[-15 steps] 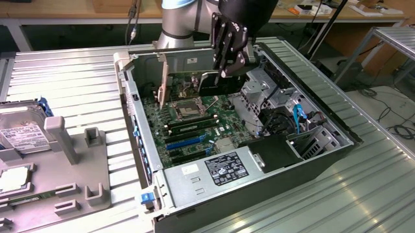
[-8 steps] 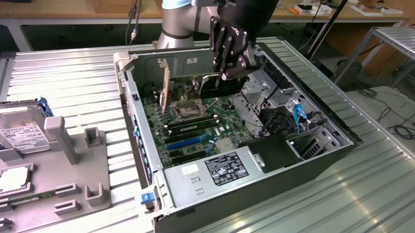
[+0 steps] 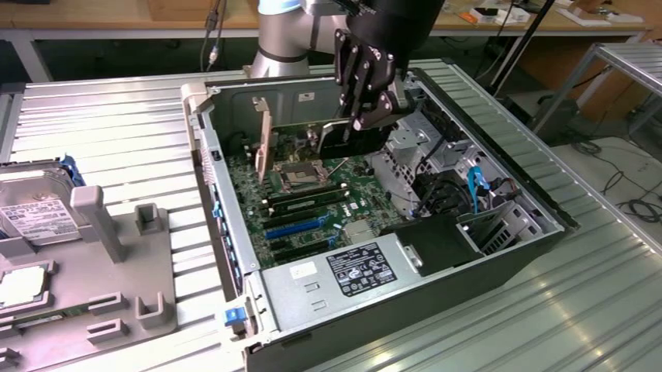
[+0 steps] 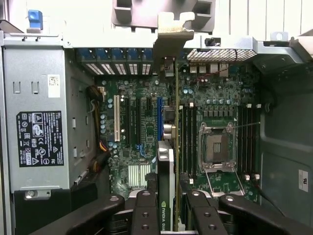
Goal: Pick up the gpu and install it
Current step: 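Insert the gpu into the slot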
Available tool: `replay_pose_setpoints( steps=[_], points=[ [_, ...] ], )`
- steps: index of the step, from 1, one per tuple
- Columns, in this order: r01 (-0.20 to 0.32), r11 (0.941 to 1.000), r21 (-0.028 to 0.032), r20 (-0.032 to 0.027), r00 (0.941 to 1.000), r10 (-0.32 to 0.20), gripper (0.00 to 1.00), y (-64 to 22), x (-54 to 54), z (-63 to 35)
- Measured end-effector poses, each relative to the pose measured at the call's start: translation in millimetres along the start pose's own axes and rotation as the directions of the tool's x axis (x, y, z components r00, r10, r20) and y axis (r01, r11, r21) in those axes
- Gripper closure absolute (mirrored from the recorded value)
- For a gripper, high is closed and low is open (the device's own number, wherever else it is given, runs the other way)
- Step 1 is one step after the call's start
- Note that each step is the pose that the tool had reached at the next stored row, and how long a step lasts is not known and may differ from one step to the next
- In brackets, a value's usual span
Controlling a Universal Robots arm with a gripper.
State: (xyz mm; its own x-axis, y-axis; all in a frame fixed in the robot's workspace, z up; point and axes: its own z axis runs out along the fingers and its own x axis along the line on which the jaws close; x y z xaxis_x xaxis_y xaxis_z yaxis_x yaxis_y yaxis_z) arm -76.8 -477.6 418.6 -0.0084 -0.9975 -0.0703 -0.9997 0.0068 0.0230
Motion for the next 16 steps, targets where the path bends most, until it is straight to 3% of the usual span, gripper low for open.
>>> replay_pose_setpoints(
  steps=[8,16],
  points=[
    [0.000,1.0000,0.0051,-0.0001,1.0000,0.000,0.73,-0.2,0.7,10.1],
    [0.000,1.0000,0.0054,0.0002,1.0000,0.000,0.73,-0.3,0.7,11.3]
  ],
)
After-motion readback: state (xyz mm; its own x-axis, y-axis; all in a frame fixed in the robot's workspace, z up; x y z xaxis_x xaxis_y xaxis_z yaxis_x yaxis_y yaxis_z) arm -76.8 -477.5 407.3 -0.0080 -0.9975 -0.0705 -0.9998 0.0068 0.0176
